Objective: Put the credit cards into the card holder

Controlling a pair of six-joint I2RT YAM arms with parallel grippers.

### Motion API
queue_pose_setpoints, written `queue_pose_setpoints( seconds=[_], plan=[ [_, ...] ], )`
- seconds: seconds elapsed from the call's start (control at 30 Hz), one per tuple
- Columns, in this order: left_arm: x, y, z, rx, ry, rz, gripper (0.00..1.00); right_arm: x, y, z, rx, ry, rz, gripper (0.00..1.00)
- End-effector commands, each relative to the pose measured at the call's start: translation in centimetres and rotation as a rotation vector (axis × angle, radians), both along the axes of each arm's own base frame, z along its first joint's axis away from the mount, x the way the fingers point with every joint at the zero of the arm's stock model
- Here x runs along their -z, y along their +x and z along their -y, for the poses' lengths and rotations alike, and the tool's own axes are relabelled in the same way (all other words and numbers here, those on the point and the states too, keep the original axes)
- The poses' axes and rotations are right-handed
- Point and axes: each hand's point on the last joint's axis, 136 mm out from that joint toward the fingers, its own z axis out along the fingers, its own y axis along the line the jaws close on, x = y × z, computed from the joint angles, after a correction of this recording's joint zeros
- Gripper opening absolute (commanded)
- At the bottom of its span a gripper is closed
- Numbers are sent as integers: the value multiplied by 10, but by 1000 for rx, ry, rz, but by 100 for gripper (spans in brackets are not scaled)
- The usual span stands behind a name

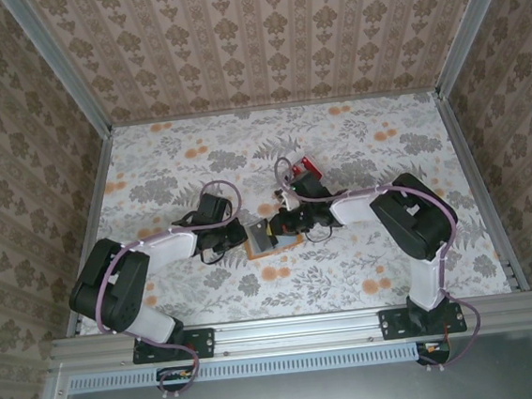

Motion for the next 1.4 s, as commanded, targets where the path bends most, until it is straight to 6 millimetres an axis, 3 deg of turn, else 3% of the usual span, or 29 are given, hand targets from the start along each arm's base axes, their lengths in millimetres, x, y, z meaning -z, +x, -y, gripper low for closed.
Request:
queue_pose_setpoints(
  seconds=[0.0, 0.3, 0.53, 0.67, 0.8, 0.97, 1.17, 1.37],
  plan=[
    [2, -6, 8, 46, 4, -11, 11, 27, -6, 12, 50, -213, 17, 3],
    [-1, -6, 9, 50, 3, -7, 10, 34, -18, 17, -14, -388, 95, 9],
    [-8, -5, 2, 45, 36, 7, 10, 15, -17, 27, -15, -393, 131, 31],
    [-14, -4, -6, 34, 49, 19, 10, -2, -11, 36, -4, -388, 156, 33],
    [-18, -2, -12, 25, 54, 26, 10, -4, -5, 47, -3, -414, 165, 36],
    [-38, 1, -12, 28, 37, 52, 13, -14, -7, 53, -2, -386, 164, 37],
    [-74, 16, -16, 28, 59, 128, 30, -29, -27, 55, -38, -331, 135, 36],
    [-69, 46, -13, 54, 60, 111, 31, -12, -58, 70, -51, -334, 44, 33]
  ],
)
